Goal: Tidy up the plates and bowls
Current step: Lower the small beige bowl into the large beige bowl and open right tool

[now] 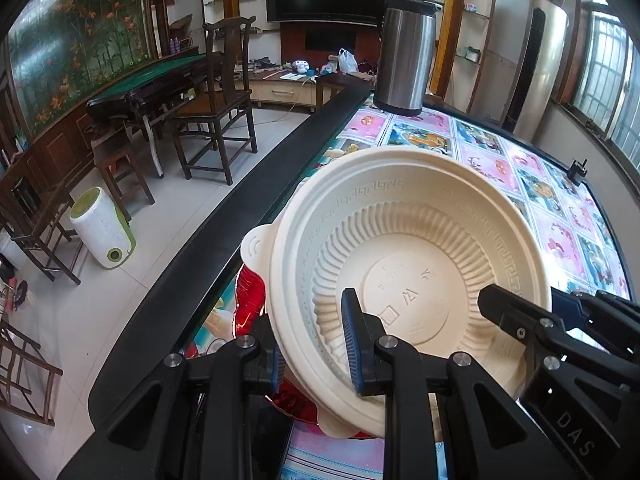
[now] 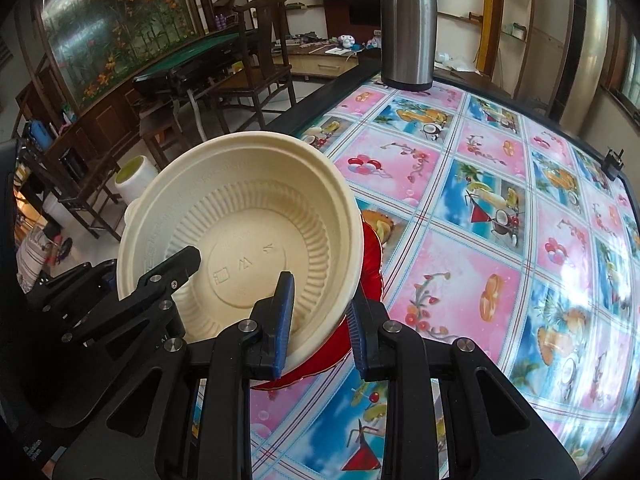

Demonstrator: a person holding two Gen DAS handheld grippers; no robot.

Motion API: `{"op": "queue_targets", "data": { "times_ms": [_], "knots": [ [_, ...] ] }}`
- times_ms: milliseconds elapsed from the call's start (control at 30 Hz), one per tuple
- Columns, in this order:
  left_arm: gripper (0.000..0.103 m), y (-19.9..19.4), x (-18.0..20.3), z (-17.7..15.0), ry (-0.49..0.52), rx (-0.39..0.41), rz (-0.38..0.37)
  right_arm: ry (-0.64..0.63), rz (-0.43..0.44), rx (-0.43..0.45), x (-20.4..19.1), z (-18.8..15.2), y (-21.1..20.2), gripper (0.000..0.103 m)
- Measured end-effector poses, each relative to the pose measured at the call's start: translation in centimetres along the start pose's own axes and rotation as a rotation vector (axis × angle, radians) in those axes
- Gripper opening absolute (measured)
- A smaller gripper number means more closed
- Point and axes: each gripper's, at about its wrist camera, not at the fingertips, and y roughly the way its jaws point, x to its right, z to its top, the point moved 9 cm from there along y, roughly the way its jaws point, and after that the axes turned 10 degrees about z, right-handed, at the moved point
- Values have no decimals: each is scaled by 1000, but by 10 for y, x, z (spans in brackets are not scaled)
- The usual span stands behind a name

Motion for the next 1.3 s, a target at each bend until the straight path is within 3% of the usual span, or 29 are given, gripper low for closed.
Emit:
{"op": "queue_targets", "data": {
  "times_ms": [467, 633, 767, 900, 1300],
  "knots": [
    [25, 7, -11, 0, -23, 12, 13, 13, -8, 20, 2, 3, 2, 26],
    [36, 5, -10, 0, -27, 24, 2, 38, 11, 43, 6, 4, -5, 28],
    [53, 1, -6, 2, -30, 43, -16, 46, 15, 50, 7, 1, -8, 34],
    [69, -6, -11, 9, -32, 93, 30, 41, 12, 54, 7, 0, -11, 34],
    [69, -23, -11, 13, -52, 160, 24, 43, -7, 95, 13, -5, -30, 34]
  ]
}}
